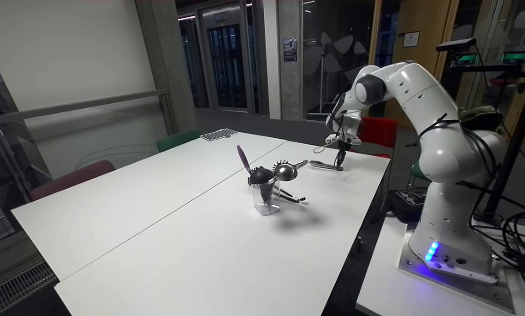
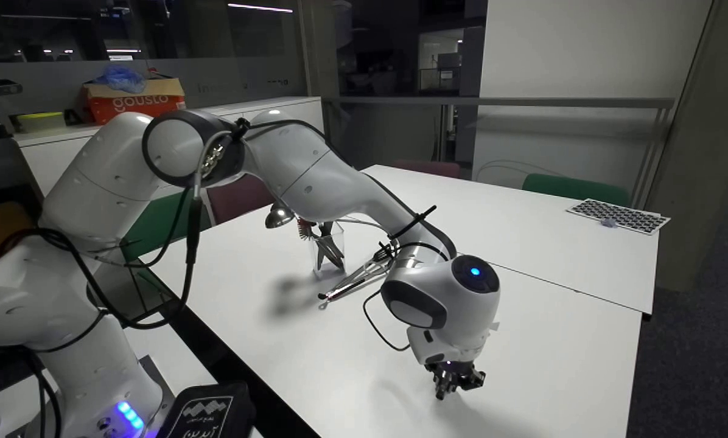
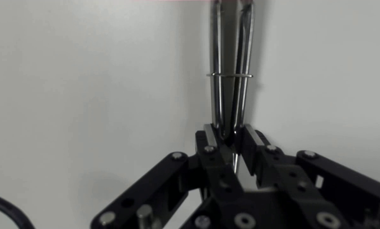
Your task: Pick the object on the right and put it in the holder
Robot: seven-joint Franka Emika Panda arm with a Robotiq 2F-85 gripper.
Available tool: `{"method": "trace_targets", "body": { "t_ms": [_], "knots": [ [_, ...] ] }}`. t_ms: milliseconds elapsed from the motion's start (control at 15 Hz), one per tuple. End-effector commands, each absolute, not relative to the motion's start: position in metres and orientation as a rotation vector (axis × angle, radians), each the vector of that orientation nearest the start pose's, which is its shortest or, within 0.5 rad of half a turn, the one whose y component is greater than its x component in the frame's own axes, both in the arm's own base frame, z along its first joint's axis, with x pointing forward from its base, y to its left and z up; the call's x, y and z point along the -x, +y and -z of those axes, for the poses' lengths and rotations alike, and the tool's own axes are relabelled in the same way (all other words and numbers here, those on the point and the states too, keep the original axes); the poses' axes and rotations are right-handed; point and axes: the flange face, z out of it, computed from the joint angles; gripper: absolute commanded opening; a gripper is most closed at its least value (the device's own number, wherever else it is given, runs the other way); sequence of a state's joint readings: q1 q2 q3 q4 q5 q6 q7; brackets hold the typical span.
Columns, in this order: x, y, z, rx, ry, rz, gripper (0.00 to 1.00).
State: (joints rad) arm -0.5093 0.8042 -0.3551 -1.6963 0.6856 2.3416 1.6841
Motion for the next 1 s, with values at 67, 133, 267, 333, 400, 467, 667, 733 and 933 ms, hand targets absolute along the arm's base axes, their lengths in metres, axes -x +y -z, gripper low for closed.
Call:
{"method": "trace_targets", "body": {
  "t_ms": [67, 133, 267, 333, 400, 467, 667, 733, 933],
  "knots": [
    [-0.438, -0.486, -0.161, 0.243, 2.959, -0.088, 0.03],
    [-0.433, -0.49, -0.166, 0.238, 2.964, -0.032, 0.05],
    [-0.424, -0.493, -0.174, 0.251, 2.972, 0.068, 0.05],
    [-0.418, -0.494, -0.18, 0.245, 2.979, 0.146, 0.05],
    [-0.412, -0.495, -0.185, 0.236, 2.987, 0.225, 0.05],
    [-0.404, -0.496, -0.194, 0.227, 2.99, 0.326, 0.05],
    [-0.383, -0.492, -0.218, 0.225, 2.989, 0.585, 0.05],
    [-0.375, -0.49, -0.225, 0.239, 2.987, 0.641, 0.05],
    [-0.359, -0.472, -0.253, 0.428, 2.952, 0.655, 0.05]
  ]
}}
